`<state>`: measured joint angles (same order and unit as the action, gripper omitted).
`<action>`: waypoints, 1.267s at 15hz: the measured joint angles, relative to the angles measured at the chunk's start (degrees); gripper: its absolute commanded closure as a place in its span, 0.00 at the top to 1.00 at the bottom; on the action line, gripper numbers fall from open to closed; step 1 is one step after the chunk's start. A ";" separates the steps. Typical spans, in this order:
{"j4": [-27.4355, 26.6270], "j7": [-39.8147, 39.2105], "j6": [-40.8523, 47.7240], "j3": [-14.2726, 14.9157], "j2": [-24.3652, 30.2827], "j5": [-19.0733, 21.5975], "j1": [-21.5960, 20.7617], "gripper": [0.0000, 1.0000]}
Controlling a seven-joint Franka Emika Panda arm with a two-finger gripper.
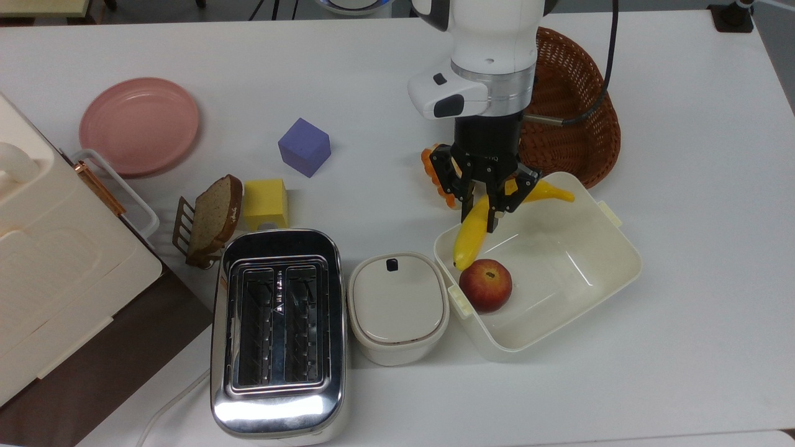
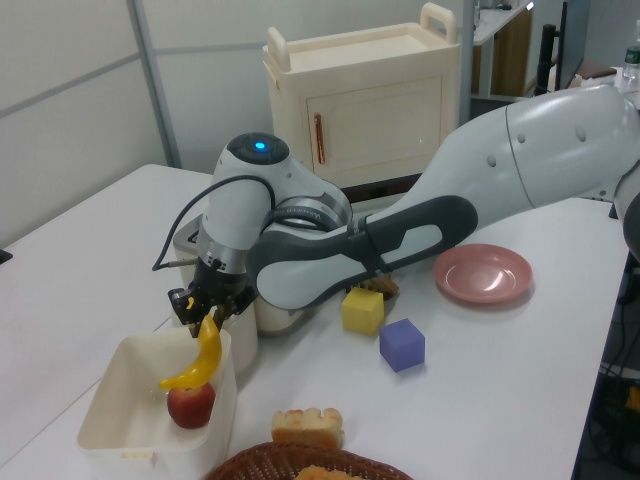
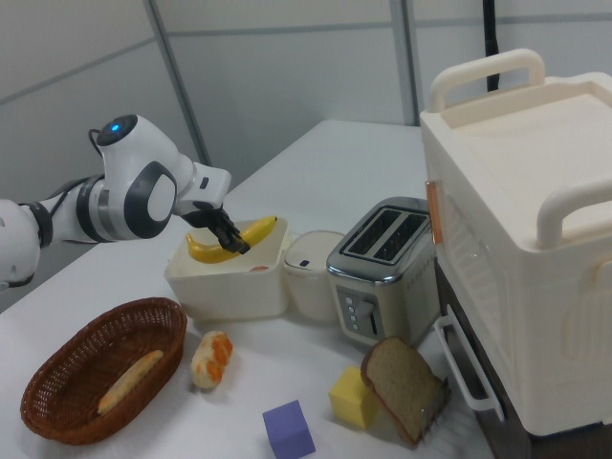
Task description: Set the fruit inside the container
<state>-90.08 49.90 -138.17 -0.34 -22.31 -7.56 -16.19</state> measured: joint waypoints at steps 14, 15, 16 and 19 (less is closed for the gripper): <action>0.52 6.85 -6.23 -3.92 -4.01 -8.67 2.08 1.00; 0.65 6.87 -6.23 -3.96 -4.01 -8.67 2.19 1.00; 0.74 6.88 -6.23 -4.00 -4.01 -8.67 2.29 1.00; 1.33 6.88 -6.23 -4.08 -3.90 -8.69 2.47 1.00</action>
<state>-88.75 56.78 -144.40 -4.42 -26.20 -16.25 -13.72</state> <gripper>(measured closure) 0.000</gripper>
